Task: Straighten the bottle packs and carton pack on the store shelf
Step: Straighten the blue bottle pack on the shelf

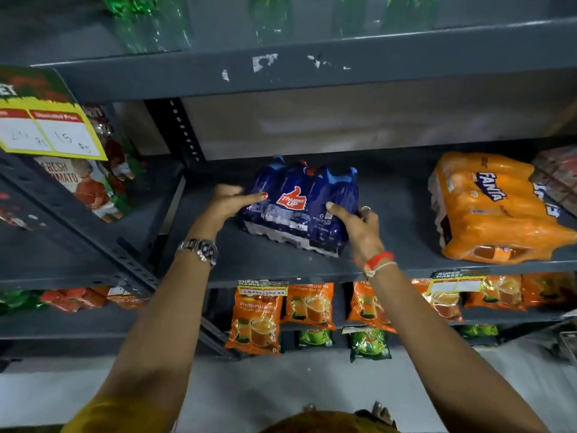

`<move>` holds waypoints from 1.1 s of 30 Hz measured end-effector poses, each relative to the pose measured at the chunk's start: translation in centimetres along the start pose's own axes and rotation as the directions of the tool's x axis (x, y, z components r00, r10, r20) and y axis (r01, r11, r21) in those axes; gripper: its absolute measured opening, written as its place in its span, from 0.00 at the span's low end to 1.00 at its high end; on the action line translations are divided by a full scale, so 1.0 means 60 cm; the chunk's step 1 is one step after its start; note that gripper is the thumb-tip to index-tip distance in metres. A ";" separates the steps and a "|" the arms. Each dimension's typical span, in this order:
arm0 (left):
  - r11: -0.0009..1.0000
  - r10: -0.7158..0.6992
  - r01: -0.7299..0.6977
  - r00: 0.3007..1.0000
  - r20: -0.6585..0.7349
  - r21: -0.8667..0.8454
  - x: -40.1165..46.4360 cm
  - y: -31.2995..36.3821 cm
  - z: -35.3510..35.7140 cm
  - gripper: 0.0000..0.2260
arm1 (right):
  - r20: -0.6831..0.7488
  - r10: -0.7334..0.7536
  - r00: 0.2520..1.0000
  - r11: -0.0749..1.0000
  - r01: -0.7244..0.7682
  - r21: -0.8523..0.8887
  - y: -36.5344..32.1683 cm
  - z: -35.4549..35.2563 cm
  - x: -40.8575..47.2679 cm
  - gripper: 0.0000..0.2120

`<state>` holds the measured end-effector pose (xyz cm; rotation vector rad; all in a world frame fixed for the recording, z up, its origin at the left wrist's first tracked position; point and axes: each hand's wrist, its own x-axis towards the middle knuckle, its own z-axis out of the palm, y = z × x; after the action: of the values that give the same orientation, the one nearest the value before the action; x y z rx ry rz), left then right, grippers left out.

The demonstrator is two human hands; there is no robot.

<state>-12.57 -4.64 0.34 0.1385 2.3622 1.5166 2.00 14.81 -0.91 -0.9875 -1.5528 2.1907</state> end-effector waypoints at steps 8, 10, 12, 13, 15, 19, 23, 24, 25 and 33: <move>0.963 0.195 -0.236 0.943 -0.268 -0.128 -0.096 -0.122 0.007 0.13 | 0.284 -0.398 0.873 0.830 0.474 -0.293 0.045 -0.022 -0.006 0.29; 0.959 0.228 -0.272 0.904 -0.362 -0.076 -0.105 -0.151 0.024 0.11 | 0.298 -0.377 0.877 0.838 0.460 -0.294 0.066 -0.022 -0.010 0.31; 0.952 0.239 -0.299 0.868 -0.435 -0.073 -0.113 -0.161 0.040 0.17 | 0.297 -0.348 0.889 0.853 0.432 -0.292 0.082 -0.023 -0.009 0.31; 0.949 0.236 -0.303 0.863 -0.448 -0.085 -0.117 -0.160 0.045 0.20 | 0.299 -0.350 0.888 0.854 0.433 -0.288 0.085 -0.025 -0.007 0.31; 0.950 0.188 -0.276 0.882 -0.433 -0.149 -0.124 -0.153 0.048 0.24 | 0.316 -0.339 0.886 0.858 0.429 -0.283 0.083 -0.026 -0.001 0.32; 0.942 0.061 -0.242 0.808 -0.586 -0.234 -0.169 -0.132 0.083 0.26 | 0.299 -0.320 0.899 0.933 0.353 -0.064 0.050 -0.035 0.010 0.33; 0.861 0.083 -0.397 0.727 -0.682 -0.318 -0.245 -0.104 0.165 0.18 | 0.222 -0.276 0.935 0.957 0.289 -0.027 -0.001 -0.017 0.033 0.26; 0.849 0.074 -0.356 0.812 -0.579 -0.391 -0.253 -0.098 0.178 0.20 | 0.242 -0.260 0.935 0.956 0.285 -0.075 -0.012 -0.006 0.039 0.23; 0.836 0.057 -0.292 0.888 -0.457 -0.465 -0.255 -0.092 0.188 0.24 | 0.267 -0.234 0.935 0.955 0.272 -0.116 -0.020 0.002 0.045 0.20; 0.911 0.099 -0.135 0.989 -0.111 -0.389 -0.222 -0.068 0.171 0.43 | 0.300 -0.214 0.930 0.968 0.243 -0.062 0.002 0.003 0.028 0.10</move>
<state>3.67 -0.92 -4.28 0.1192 2.0864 2.0644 0.70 15.60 -1.63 -0.4886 -1.8155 2.1836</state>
